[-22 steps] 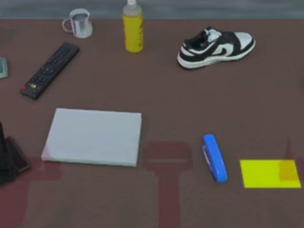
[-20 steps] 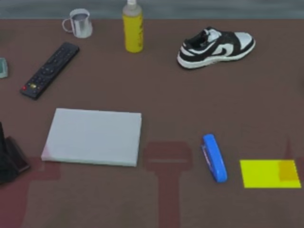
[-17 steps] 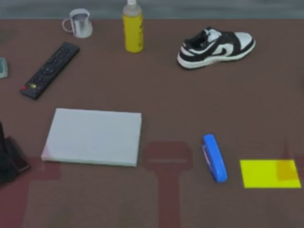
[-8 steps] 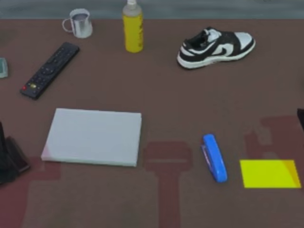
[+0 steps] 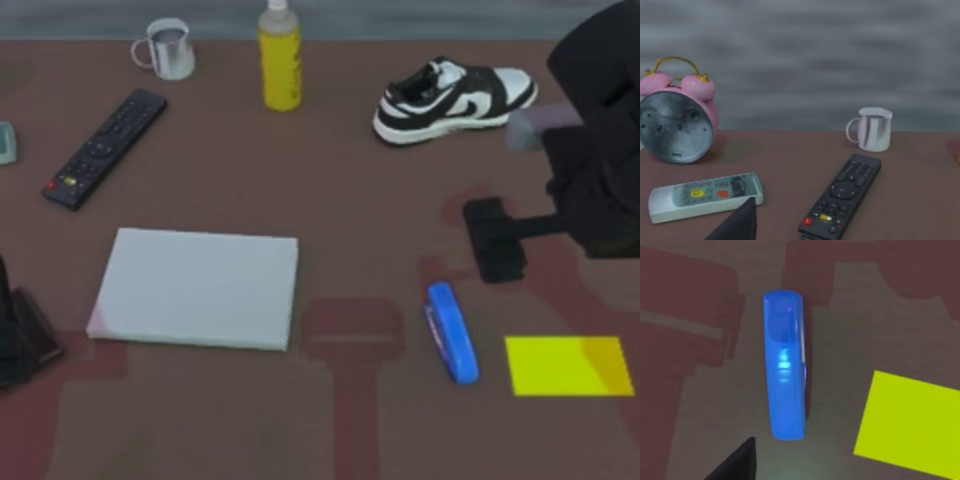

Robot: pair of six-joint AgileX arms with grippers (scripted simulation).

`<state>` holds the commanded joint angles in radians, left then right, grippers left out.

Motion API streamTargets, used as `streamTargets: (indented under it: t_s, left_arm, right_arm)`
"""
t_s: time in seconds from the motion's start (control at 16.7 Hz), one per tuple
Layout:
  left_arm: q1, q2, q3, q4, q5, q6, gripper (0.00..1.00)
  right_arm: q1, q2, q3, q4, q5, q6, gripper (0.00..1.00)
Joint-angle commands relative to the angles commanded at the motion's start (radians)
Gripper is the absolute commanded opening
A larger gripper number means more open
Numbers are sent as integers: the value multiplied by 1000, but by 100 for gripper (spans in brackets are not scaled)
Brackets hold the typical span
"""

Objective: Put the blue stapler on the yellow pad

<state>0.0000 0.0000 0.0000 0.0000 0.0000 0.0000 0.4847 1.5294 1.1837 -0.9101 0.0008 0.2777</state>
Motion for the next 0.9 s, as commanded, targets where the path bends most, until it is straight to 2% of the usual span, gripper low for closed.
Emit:
streamTargets:
  t_s: [0.42, 0.9]
  left_arm:
    - [0, 0, 0, 0, 0, 0, 100]
    - [0, 0, 0, 0, 0, 0, 100]
  right_arm:
    - [119, 368, 299, -214, 1, 68, 100]
    - [124, 399, 308, -211, 2, 71, 100]
